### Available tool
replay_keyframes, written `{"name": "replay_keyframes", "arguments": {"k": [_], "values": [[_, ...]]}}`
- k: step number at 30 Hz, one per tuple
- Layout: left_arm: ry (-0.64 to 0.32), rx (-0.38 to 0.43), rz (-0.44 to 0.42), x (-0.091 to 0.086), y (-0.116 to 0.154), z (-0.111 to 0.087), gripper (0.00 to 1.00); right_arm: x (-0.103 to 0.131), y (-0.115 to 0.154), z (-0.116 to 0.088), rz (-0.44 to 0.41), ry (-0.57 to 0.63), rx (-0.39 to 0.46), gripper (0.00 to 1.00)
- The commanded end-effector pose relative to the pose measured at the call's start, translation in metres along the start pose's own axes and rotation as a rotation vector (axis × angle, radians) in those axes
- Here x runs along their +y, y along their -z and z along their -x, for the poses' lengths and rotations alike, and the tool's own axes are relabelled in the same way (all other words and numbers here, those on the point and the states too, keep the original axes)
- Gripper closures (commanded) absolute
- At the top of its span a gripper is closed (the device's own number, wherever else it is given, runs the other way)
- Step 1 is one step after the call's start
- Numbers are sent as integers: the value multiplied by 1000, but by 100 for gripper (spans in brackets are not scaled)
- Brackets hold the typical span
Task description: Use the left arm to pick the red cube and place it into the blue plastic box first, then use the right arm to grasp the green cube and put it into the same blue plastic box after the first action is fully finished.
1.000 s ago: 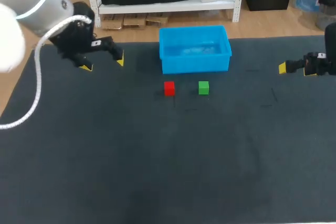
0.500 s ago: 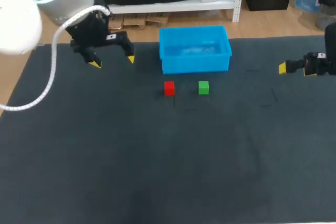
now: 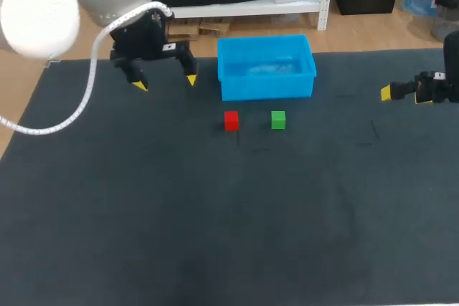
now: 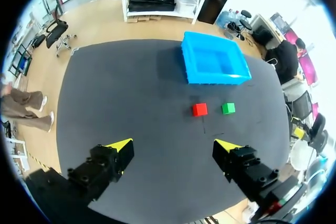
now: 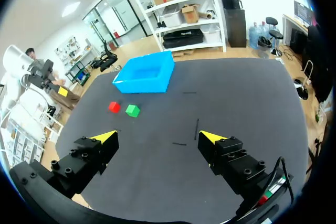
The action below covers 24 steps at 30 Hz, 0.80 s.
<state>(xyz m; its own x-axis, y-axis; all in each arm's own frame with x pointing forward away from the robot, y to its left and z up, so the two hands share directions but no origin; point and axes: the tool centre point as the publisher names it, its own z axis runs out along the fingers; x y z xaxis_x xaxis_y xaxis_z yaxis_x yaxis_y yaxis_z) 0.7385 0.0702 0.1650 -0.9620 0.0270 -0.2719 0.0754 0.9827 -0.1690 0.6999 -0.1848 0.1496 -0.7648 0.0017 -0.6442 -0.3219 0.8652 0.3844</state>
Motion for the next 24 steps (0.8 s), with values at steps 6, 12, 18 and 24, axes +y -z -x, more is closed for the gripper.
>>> {"name": "replay_keyframes", "arguments": {"k": [6,12,18,24], "values": [[21,31,22,-10,-11,9,0,0,0,0,-2,0,1,0],[27,44,23,-20,-20,10,0,0,0,0,-2,0,1,0],[35,59,25,-31,-29,10,0,0,0,0,-2,0,1,0],[34,70,36,-38,-33,11,0,0,0,0,-2,0,1,0]]}}
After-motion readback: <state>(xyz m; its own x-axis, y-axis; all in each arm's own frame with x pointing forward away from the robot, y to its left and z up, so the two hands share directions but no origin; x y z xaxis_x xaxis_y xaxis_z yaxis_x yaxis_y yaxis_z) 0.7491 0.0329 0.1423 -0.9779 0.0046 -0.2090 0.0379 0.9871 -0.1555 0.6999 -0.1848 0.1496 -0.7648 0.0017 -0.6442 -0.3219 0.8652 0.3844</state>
